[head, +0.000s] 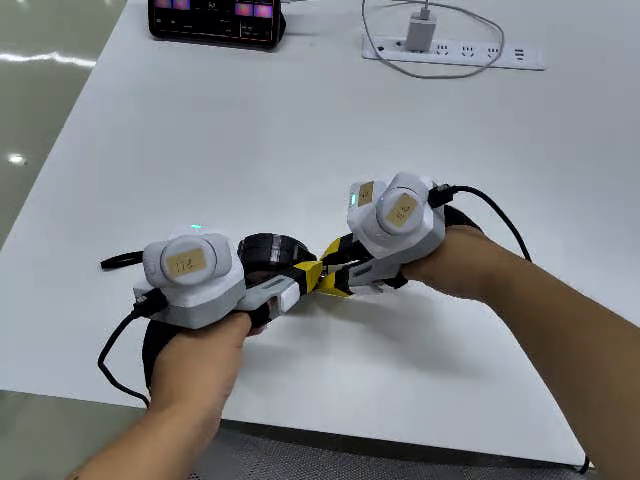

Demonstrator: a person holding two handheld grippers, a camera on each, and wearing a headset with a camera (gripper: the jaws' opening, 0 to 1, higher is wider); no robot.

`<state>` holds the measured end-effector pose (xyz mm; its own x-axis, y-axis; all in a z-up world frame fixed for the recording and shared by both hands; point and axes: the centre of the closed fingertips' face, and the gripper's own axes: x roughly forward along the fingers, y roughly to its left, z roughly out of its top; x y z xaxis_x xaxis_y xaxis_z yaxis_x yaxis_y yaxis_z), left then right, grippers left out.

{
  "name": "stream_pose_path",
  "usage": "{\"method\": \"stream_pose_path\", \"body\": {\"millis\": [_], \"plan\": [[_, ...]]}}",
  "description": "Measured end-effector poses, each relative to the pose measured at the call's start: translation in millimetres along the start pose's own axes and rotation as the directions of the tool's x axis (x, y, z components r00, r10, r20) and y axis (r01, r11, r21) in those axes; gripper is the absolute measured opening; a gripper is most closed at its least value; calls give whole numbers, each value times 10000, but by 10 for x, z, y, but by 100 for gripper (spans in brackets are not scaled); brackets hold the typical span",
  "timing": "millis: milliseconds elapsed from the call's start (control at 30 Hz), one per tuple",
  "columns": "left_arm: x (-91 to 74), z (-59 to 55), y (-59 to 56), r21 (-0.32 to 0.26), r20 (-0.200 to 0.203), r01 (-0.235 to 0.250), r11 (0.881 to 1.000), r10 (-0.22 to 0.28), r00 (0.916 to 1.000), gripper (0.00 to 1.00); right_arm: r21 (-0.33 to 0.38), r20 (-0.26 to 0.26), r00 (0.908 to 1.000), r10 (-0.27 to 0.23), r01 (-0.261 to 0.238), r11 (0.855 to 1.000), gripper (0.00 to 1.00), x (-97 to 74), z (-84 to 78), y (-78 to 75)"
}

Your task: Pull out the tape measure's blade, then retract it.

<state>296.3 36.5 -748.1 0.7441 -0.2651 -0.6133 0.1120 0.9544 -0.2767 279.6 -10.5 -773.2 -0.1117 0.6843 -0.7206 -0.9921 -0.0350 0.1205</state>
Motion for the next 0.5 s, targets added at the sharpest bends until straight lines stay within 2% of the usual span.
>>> {"method": "stream_pose_path", "body": {"millis": [133, 500], "plan": [[-2, -16, 16, -108, -22, 21, 9999, -21, 10000, 64, 76, -58, 10000, 25, -24, 10000, 18, -8, -20, 9], [-29, 15, 37, 47, 158, -24, 10000, 23, 9999, 66, 134, -34, 10000, 13, -13, 9999, 18, -23, -23, 4]]}}
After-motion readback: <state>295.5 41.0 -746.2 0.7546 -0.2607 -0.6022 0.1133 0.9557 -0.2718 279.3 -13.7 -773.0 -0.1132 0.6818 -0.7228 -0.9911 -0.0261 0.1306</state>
